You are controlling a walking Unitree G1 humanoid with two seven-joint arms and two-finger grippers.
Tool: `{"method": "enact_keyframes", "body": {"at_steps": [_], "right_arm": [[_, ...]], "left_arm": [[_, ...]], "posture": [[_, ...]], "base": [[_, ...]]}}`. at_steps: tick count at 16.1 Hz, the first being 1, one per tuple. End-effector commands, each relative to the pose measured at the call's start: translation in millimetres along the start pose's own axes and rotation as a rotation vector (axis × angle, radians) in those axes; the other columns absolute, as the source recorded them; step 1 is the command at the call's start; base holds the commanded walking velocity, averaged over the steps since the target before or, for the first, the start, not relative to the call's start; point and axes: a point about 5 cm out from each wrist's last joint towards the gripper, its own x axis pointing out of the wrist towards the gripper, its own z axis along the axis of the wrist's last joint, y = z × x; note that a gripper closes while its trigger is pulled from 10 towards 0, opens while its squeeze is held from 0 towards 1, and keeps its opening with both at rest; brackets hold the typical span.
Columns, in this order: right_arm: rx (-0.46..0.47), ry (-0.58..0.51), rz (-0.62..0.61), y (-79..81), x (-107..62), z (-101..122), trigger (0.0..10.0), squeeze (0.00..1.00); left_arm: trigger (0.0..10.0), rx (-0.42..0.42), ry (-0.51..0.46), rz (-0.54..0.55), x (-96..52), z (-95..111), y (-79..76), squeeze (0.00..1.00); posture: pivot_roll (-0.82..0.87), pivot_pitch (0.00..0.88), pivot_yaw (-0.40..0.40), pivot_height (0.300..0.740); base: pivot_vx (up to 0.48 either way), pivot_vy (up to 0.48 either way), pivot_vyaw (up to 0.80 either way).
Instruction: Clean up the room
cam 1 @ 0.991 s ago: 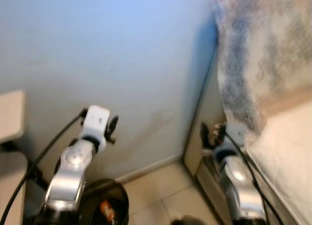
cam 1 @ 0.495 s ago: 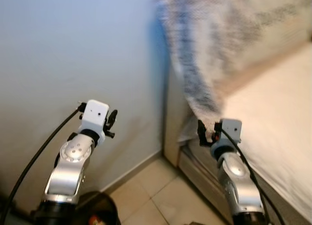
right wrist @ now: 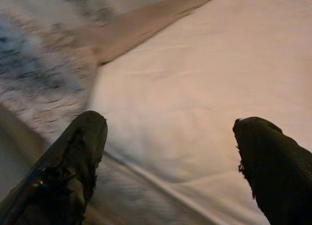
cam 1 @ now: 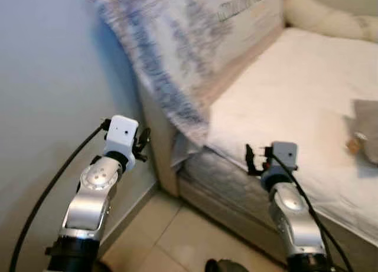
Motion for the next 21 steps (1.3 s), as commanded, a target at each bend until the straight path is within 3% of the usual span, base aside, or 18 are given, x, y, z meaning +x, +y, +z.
{"method": "enact_keyframes", "body": {"at_steps": [1,3,5,8,13,14,15,17,21], "right_arm": [[0.005,-0.02,0.005,0.9,3.7,8,10.0,1.0],[-0.003,-0.039,0.005,-2.3,5.8,15,10.0,1.0],[-0.01,-0.031,0.008,-6.3,6.5,14,10.0,1.0],[-0.054,-0.054,0.021,-9.8,9.6,20,10.0,1.0],[-0.036,-0.106,0.073,-2.5,11.1,33,10.0,0.99],[-0.03,-0.111,0.09,1.4,10.9,34,10.0,0.33],[-0.029,-0.112,0.09,2.1,10.8,34,10.0,0.0],[-0.019,-0.103,0.095,3.9,9.9,30,10.0,0.0],[-0.014,-0.1,0.07,0.9,14.1,36,10.0,0.0]], "left_arm": [[10.0,-0.017,-0.035,0.049,0.1,4,7.5,0.0],[10.0,-0.054,-0.031,0.063,0.1,2,6.6,0.0],[10.0,-0.022,-0.029,0.038,1.4,2,3.0,0.0],[10.0,0.024,-0.032,0.085,3.0,2,7.5,0.0],[10.0,0.005,-0.035,0.103,5.9,2,6.8,0.0],[10.0,-0.002,-0.042,0.1,7.4,4,4.4,0.0],[10.0,-0.033,-0.029,0.093,8.8,3,3.5,0.0],[10.0,0.007,-0.055,0.071,9.1,7,3.2,0.0],[10.0,-0.054,-0.076,0.008,9.1,7,-6.2,0.0]], "posture": [[0.03,0.0,0.058,0.74],[0.04,0.0,0.047,0.74],[0.06,0.0,0.032,0.74],[0.05,0.0,0.036,0.74],[0.02,0.0,0.04,0.74],[0.03,0.0,0.031,0.74],[0.03,0.0,0.028,0.74],[0.03,0.0,0.03,0.74],[0.01,0.0,0.037,0.74]], "base": [[0.0,0.0,-0.78],[0.0,0.0,-0.77],[0.0,0.0,-0.78],[0.0,0.0,-0.76],[0.0,-0.392,0.0],[0.0,-0.356,0.0],[0.0,0.0,0.0],[0.0,0.0,0.0],[0.0,0.0,-0.32]]}}
